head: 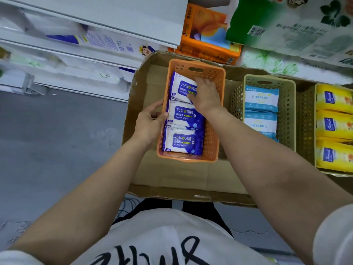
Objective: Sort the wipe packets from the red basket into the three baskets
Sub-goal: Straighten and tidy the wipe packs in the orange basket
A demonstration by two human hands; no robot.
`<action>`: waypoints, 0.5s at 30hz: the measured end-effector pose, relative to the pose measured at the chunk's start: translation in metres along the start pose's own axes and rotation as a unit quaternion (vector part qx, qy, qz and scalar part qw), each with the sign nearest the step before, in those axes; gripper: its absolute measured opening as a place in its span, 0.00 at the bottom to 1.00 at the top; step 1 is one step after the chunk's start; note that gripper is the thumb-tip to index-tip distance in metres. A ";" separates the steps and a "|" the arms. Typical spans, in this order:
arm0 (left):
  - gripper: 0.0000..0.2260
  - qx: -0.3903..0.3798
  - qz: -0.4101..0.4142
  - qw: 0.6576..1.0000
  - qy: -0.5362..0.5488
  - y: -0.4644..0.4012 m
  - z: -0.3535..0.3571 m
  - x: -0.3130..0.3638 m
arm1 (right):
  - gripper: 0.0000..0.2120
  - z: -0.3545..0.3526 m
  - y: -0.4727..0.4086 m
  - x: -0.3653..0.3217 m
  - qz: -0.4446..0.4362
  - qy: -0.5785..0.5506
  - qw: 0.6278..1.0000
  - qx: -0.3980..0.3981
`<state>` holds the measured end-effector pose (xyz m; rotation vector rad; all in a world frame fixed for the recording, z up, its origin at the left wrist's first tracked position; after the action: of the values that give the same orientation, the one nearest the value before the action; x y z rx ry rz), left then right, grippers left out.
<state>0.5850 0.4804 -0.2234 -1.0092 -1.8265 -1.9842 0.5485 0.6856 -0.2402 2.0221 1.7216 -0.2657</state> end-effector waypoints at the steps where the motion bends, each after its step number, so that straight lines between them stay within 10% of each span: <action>1: 0.20 0.000 -0.001 1.000 0.001 0.000 0.000 0.000 | 0.30 -0.001 -0.002 0.000 0.005 0.007 1.000 -0.006; 11: 0.20 0.010 -0.003 1.000 0.008 -0.002 0.001 -0.002 | 0.08 -0.066 0.014 0.008 0.008 -0.083 0.986 0.143; 15: 0.19 0.017 -0.005 1.000 0.016 -0.001 0.003 -0.003 | 0.09 -0.046 0.043 0.003 -0.013 -0.041 0.998 -0.037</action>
<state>0.5871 0.4823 -0.2259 -0.9541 -1.8451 -1.9562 0.5839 0.7049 -0.1918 1.9107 1.6822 -0.2855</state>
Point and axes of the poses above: each hand's wrist, its own y-axis away from the middle knuckle, its own z-axis out of the palm, x = y × z, the point moved 3 cm from there along -y, towards the middle knuckle, and after that the axes turned 13 degrees about -z, right-handed, at the moved point
